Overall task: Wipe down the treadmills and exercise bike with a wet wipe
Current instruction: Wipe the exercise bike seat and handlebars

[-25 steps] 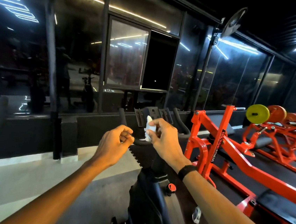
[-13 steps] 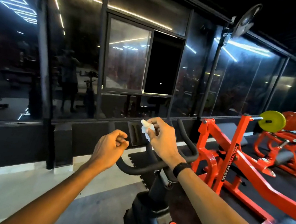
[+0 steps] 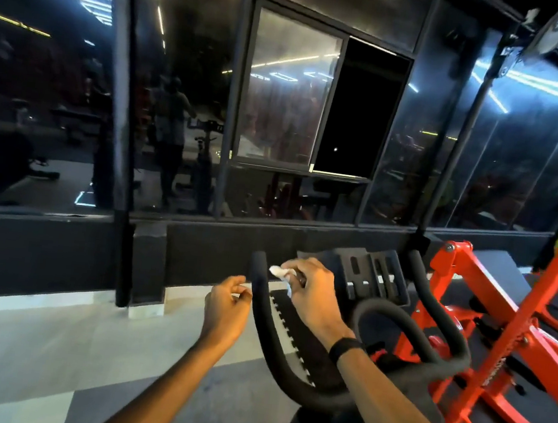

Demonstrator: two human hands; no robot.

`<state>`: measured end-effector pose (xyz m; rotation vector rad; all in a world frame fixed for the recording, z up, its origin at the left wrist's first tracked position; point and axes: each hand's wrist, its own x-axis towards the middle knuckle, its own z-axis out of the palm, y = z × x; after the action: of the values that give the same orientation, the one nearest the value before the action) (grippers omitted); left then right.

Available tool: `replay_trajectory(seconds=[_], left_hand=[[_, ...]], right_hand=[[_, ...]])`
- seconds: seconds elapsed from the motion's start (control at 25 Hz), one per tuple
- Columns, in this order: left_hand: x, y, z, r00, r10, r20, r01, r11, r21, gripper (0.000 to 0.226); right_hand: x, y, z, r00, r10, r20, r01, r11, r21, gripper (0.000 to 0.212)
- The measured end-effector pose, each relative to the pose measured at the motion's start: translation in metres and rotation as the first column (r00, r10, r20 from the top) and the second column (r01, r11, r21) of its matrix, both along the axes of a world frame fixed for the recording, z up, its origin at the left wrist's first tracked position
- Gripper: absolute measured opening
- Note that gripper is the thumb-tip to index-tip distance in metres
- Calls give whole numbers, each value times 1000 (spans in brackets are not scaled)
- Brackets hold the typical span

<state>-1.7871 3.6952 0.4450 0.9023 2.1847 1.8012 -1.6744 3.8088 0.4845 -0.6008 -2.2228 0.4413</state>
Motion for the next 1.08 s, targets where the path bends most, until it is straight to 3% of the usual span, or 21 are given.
replay_trajectory(seconds=[0.24,0.52,0.64,0.8,0.96,1.08], left_hand=[[-34,32,-12,997,-59,51,59,998,-11,37],[-44,45,-43,966,-116,230,90,989,119,30],[-26,58,-55,897,-202,393,117,966,231,20],[-6,53,-58,735,-207,645,13,956,292,22],[7,48,-67,689,-177,702,-52,955,292,25],[17,46,-65,726,-180,664,-54,947,316,17]], right_hand=[[-71,29,1,996,47,71,-52,996,67,33],[-51,20,-42,998,55,35,-60,979,195,40],[-37,12,-50,994,112,19,-114,980,163,35],[-9,1,-69,974,218,62,-222,972,73,28],[14,0,-72,940,317,129,-318,948,-13,35],[30,0,-72,909,383,162,-383,923,-37,34]])
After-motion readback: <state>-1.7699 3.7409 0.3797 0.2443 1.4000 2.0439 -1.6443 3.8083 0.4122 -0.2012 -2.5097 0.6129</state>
